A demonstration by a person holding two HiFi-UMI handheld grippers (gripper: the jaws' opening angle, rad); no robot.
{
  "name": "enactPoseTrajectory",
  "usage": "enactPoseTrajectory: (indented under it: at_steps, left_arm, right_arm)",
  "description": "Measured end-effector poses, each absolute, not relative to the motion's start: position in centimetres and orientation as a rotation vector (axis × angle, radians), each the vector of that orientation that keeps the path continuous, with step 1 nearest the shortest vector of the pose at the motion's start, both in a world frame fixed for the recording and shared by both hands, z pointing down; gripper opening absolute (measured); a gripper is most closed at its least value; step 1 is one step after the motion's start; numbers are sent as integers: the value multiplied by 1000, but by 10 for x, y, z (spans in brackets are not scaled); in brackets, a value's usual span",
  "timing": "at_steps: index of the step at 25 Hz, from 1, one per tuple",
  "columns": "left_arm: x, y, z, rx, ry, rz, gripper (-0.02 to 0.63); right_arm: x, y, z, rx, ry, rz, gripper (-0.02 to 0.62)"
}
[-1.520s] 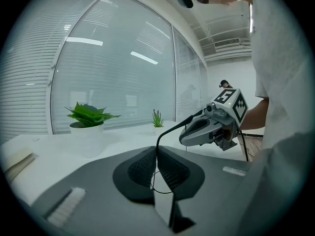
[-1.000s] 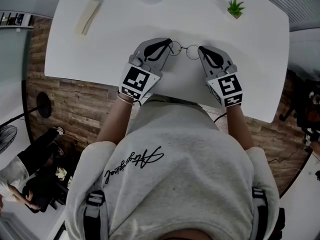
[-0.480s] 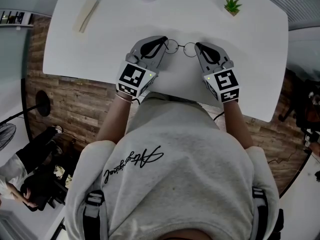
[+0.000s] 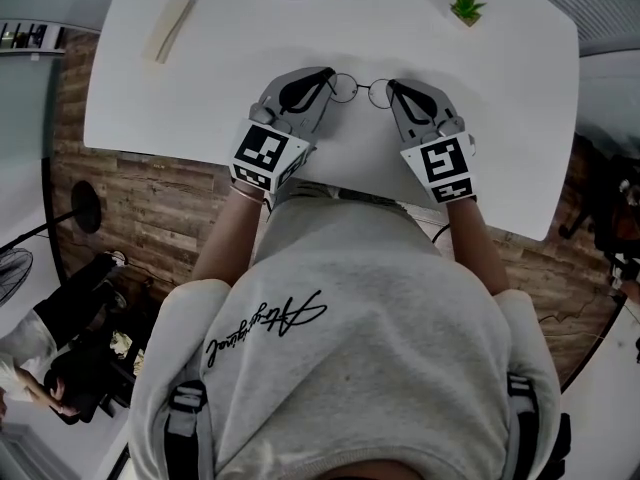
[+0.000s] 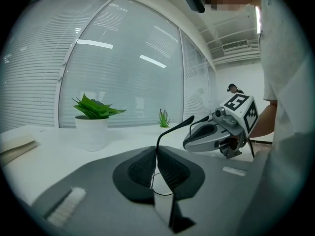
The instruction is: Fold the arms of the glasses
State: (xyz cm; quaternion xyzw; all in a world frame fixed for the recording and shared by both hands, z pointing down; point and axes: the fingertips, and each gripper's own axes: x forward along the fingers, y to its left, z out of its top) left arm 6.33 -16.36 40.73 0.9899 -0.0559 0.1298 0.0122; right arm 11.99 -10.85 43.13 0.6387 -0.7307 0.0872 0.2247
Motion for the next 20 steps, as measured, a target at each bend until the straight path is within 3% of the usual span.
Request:
enactPoseTrajectory:
  at_steps: [20]
  left_arm:
    - [60,-169,407,3050,51,374,9]
  right_arm:
    - [106,-130,446,1569,-1727,96,2]
